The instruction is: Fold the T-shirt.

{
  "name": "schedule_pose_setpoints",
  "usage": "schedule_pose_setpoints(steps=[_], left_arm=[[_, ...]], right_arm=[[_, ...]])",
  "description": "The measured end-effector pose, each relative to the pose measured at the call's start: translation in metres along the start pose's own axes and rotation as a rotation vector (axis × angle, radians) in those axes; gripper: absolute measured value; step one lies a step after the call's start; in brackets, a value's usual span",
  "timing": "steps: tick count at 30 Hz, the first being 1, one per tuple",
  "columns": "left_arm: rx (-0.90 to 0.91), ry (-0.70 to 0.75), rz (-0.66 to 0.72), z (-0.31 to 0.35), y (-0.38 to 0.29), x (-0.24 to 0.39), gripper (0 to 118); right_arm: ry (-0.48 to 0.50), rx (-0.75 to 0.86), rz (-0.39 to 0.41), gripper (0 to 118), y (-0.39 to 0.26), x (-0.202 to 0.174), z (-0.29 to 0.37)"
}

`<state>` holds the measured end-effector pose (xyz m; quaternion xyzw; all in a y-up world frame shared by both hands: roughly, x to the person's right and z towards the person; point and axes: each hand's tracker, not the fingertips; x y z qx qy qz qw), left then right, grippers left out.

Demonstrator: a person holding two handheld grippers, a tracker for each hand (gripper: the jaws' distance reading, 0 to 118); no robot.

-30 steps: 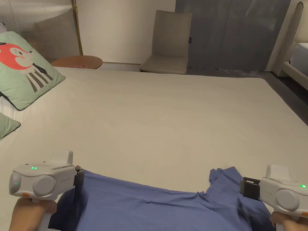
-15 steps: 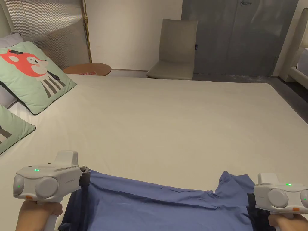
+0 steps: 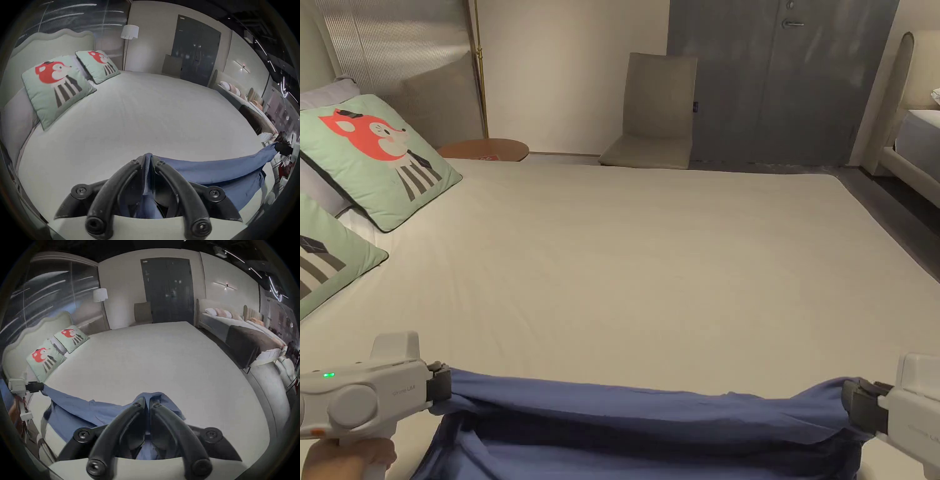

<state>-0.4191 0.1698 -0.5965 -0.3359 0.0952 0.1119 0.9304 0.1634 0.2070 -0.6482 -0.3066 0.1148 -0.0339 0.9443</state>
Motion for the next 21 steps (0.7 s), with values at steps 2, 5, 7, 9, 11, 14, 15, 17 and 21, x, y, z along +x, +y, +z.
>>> schedule_pose_setpoints(steps=[2,5,7,9,11,14,15,17,21], left_arm=[[-0.028,0.002,0.011,0.006,-0.020,-0.005,3],[-0.067,0.007,0.029,0.008,-0.048,-0.011,3],[-0.097,0.017,0.037,0.006,-0.066,-0.014,3],[-0.117,0.030,0.035,0.003,-0.080,-0.014,3],[-0.156,0.047,0.016,-0.001,-0.093,-0.013,3],[-0.178,0.072,-0.022,-0.003,-0.105,-0.009,3],[-0.174,0.081,-0.033,-0.004,-0.107,-0.007,3],[-0.168,0.091,-0.055,-0.008,-0.105,-0.009,4],[-0.163,0.071,-0.058,-0.001,-0.085,-0.004,15]], right_arm=[[0.000,-0.011,-0.006,4,-0.022,-0.001,0.010],[-0.025,-0.044,-0.010,4,-0.051,0.003,0.005],[-0.065,-0.087,-0.010,4,-0.074,0.005,0.000],[-0.099,-0.138,-0.018,4,-0.093,0.006,-0.008],[-0.148,-0.173,-0.024,5,-0.114,0.013,-0.019],[-0.179,-0.190,-0.022,5,-0.131,0.014,-0.030],[-0.189,-0.198,-0.018,5,-0.127,0.006,-0.026],[-0.202,-0.189,-0.013,5,-0.125,0.000,-0.024],[-0.207,-0.128,-0.028,32,-0.097,-0.018,-0.002]])
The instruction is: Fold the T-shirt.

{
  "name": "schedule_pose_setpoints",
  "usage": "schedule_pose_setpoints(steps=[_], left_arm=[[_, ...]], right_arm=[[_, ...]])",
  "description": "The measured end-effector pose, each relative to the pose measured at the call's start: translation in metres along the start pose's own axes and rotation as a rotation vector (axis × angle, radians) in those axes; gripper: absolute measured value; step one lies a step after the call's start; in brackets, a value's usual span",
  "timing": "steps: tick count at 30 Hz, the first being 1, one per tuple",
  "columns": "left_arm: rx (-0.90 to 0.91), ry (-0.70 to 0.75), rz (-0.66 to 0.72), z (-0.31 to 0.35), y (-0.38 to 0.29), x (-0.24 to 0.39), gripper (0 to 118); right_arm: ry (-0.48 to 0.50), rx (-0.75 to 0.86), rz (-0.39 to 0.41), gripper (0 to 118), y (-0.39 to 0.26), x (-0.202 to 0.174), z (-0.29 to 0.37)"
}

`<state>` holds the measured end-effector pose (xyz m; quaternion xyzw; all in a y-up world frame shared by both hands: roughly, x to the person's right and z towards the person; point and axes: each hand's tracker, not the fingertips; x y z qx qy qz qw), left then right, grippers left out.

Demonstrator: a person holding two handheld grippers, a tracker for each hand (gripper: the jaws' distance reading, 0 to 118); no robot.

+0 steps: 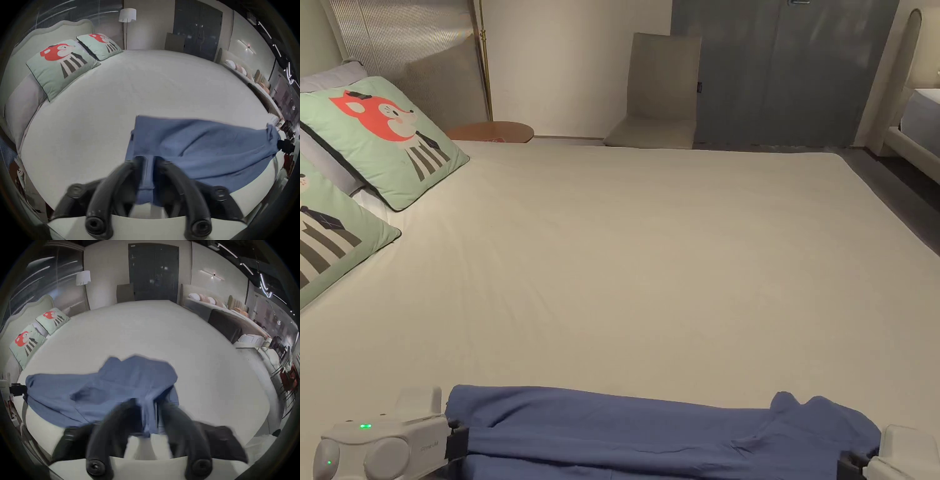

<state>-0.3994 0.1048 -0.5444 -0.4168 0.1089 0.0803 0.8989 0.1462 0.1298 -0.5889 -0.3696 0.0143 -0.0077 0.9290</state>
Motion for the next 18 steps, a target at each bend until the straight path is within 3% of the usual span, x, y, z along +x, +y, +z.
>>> schedule_pose_setpoints(steps=[1,2,3,4,11,15,16,18], left_arm=[[0.051,-0.027,0.024,0.007,0.007,0.002,35],[0.088,-0.034,0.043,0.013,0.014,0.005,71],[0.140,-0.045,0.064,0.021,0.020,0.011,94],[0.208,-0.064,0.071,0.031,0.027,0.017,108],[0.628,-0.093,-0.029,0.105,0.064,0.078,109],[0.744,-0.081,-0.060,0.127,0.073,0.099,107],[0.761,-0.073,-0.060,0.130,0.075,0.103,105],[0.788,-0.082,-0.060,0.135,0.074,0.108,85]], right_arm=[[-0.009,0.050,0.005,59,0.008,-0.004,0.008],[-0.011,0.089,0.003,85,0.012,-0.003,0.008],[-0.009,0.153,-0.003,98,0.020,-0.007,0.017],[-0.003,0.213,-0.005,103,0.029,-0.013,0.027],[0.018,0.501,0.041,103,0.076,-0.050,0.073],[0.018,0.605,0.059,102,0.086,-0.061,0.082],[0.013,0.616,0.063,102,0.087,-0.065,0.084],[0.007,0.644,0.081,92,0.089,-0.073,0.093]])
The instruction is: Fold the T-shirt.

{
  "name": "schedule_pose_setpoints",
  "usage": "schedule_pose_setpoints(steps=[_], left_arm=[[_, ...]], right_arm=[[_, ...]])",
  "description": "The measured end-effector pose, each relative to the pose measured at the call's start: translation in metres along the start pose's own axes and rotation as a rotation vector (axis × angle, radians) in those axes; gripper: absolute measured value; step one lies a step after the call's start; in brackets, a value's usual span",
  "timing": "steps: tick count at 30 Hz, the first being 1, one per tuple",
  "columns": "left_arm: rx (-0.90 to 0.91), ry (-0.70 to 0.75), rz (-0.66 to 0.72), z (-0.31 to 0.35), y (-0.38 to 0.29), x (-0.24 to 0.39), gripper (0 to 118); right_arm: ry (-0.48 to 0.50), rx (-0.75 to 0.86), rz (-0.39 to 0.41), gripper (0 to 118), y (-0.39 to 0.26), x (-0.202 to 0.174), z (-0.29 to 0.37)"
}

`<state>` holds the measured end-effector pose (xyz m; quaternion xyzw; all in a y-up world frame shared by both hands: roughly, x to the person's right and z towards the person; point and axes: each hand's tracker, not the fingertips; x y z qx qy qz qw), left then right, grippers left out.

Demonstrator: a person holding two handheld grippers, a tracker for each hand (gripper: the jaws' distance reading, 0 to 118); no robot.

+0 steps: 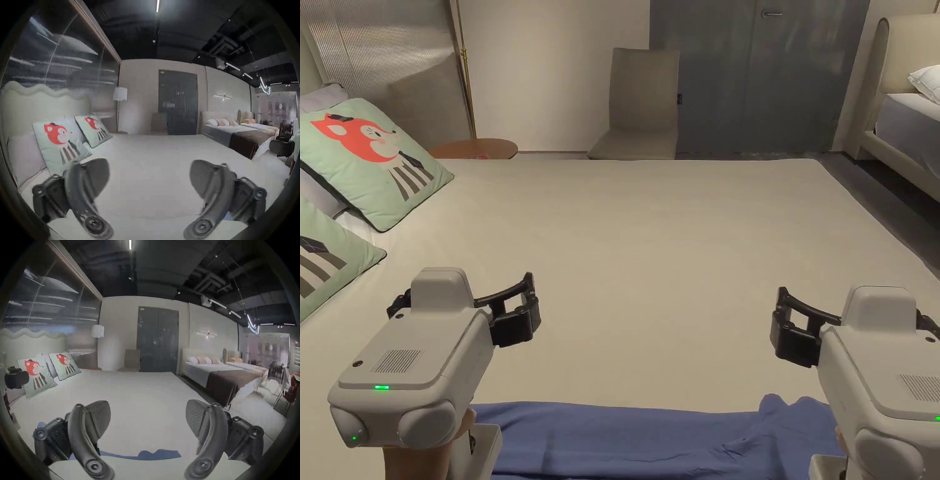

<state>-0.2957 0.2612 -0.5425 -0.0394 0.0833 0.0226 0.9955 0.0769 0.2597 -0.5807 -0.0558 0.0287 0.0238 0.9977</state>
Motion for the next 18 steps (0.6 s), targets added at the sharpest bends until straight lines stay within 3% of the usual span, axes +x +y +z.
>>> schedule_pose_setpoints(steps=[1,3,4,5,14,18], left_arm=[[0.016,-0.012,0.002,-0.001,0.000,-0.001,67],[0.021,-0.016,-0.002,-0.001,0.000,0.002,1],[0.017,-0.018,-0.006,-0.001,-0.001,0.002,0],[0.011,-0.024,-0.006,-0.002,-0.002,0.001,0],[-0.060,-0.037,0.020,-0.011,-0.012,-0.014,0],[-0.225,-0.140,0.275,-0.024,-0.020,-0.052,0]], right_arm=[[0.002,0.013,0.006,79,0.001,-0.003,0.001],[0.006,0.029,0.018,30,0.001,-0.007,0.001],[0.003,0.036,0.024,7,0.003,-0.010,0.004],[0.000,0.033,0.030,1,0.004,-0.012,0.003],[-0.001,0.038,0.035,1,0.001,-0.015,0.003],[0.001,0.036,0.043,1,0.000,-0.019,-0.001]])
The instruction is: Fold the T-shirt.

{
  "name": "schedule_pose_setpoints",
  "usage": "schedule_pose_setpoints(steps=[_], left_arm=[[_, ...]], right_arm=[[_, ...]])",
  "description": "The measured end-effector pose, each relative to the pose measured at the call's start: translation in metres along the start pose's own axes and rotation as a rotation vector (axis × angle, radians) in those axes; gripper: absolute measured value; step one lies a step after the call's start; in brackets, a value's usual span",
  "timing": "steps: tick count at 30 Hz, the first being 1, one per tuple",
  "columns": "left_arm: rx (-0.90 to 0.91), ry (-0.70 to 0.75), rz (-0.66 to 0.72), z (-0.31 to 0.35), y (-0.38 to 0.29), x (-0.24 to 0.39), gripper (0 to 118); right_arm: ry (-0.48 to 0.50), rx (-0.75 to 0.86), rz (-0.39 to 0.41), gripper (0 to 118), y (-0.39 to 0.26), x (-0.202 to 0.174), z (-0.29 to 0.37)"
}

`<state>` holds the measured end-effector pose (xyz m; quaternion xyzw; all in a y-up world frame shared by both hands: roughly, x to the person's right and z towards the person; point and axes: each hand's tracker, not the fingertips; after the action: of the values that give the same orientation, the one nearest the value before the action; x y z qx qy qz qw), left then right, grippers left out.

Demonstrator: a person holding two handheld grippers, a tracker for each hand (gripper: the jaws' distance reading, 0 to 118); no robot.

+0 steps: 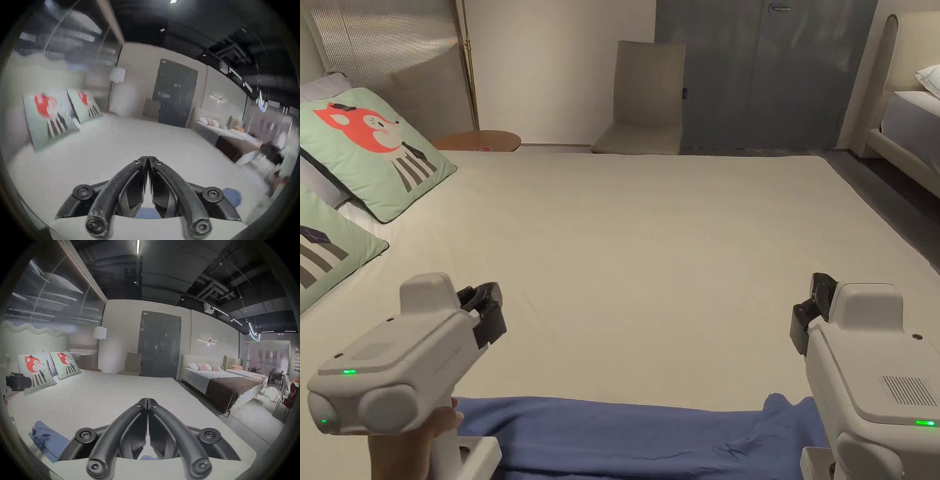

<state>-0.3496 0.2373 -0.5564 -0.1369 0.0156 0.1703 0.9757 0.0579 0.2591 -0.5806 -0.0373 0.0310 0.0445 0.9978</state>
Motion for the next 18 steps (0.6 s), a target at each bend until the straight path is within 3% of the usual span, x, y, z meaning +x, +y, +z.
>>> schedule_pose_setpoints(steps=[5,13,14,15,16,17,18], left_arm=[[-0.194,-0.156,0.346,-0.007,-0.009,-0.072,0],[-0.482,-0.155,0.425,-0.014,-0.045,-0.156,0],[-0.513,-0.164,0.442,-0.016,-0.051,-0.167,5],[-0.531,-0.167,0.460,-0.017,-0.056,-0.175,19],[-0.550,-0.160,0.478,-0.018,-0.062,-0.183,41],[-0.556,-0.123,0.491,-0.016,-0.066,-0.185,71],[-0.551,-0.109,0.491,-0.015,-0.070,-0.186,86]], right_arm=[[0.022,-0.009,0.007,1,0.000,-0.008,-0.003],[0.048,-0.041,0.019,1,-0.008,-0.017,-0.013],[0.050,-0.048,0.020,1,-0.010,-0.018,-0.015],[0.050,-0.053,0.021,1,-0.011,-0.019,-0.016],[0.051,-0.058,0.025,1,-0.013,-0.020,-0.017],[0.053,-0.065,0.029,1,-0.015,-0.021,-0.019],[0.055,-0.070,0.032,1,-0.016,-0.022,-0.019]])
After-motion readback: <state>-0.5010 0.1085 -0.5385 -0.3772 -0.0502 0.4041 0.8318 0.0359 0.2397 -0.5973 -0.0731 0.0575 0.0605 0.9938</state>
